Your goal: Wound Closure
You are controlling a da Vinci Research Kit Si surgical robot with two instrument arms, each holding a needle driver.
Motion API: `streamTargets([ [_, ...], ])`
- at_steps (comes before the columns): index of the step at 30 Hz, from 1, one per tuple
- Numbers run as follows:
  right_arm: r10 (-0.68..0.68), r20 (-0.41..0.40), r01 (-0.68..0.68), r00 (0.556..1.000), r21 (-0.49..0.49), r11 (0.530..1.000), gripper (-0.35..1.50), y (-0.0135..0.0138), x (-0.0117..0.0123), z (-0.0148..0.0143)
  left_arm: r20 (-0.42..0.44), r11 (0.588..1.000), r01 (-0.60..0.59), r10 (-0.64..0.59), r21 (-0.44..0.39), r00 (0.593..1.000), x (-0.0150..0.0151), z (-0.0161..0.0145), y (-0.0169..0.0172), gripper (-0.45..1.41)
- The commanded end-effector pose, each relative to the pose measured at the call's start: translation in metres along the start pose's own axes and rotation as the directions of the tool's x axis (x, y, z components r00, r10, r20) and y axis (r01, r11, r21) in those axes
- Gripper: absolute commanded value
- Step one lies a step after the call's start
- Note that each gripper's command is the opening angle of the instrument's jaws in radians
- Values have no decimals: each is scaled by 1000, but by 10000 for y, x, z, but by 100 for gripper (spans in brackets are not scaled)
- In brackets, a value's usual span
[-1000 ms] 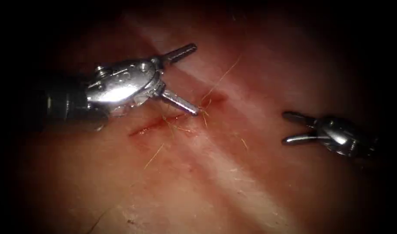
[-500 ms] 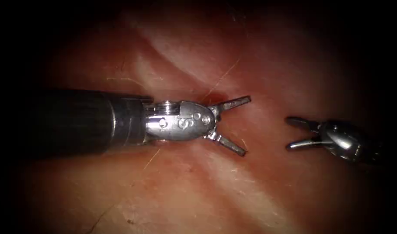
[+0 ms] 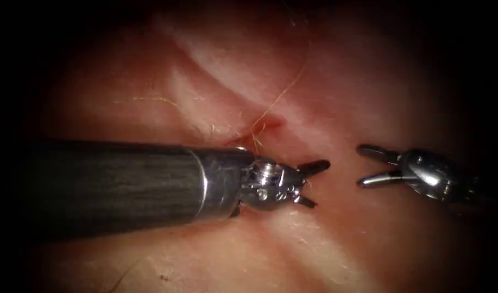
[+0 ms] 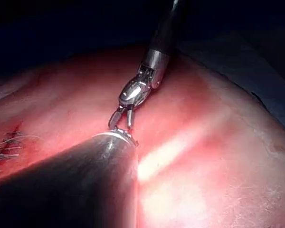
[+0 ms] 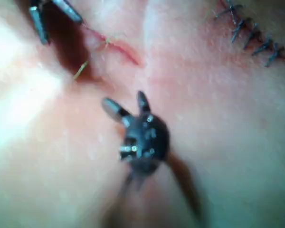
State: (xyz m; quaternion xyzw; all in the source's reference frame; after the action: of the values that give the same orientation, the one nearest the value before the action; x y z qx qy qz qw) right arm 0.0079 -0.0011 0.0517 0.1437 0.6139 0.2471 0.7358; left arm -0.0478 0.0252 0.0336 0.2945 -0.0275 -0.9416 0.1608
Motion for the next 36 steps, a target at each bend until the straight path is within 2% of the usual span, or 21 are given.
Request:
streamTargets([
  [1,-1,-2,1,1000,0,1000,148,1,-2,10,6,1000,-10,10,1,1000,2,9,-3,59],
  [7,-3,-3,3,1000,1,1000,148,-1,-4,14,57,997,-72,73,-24,996,4,20,0,52],
  [19,-11,-3,11,1000,-1,1000,148,-1,-6,15,138,993,-87,96,-76,986,-12,38,-4,46],
  [36,-14,-3,14,1000,-3,1000,148,-2,-9,19,138,987,-104,121,-125,983,-21,65,3,42],
])
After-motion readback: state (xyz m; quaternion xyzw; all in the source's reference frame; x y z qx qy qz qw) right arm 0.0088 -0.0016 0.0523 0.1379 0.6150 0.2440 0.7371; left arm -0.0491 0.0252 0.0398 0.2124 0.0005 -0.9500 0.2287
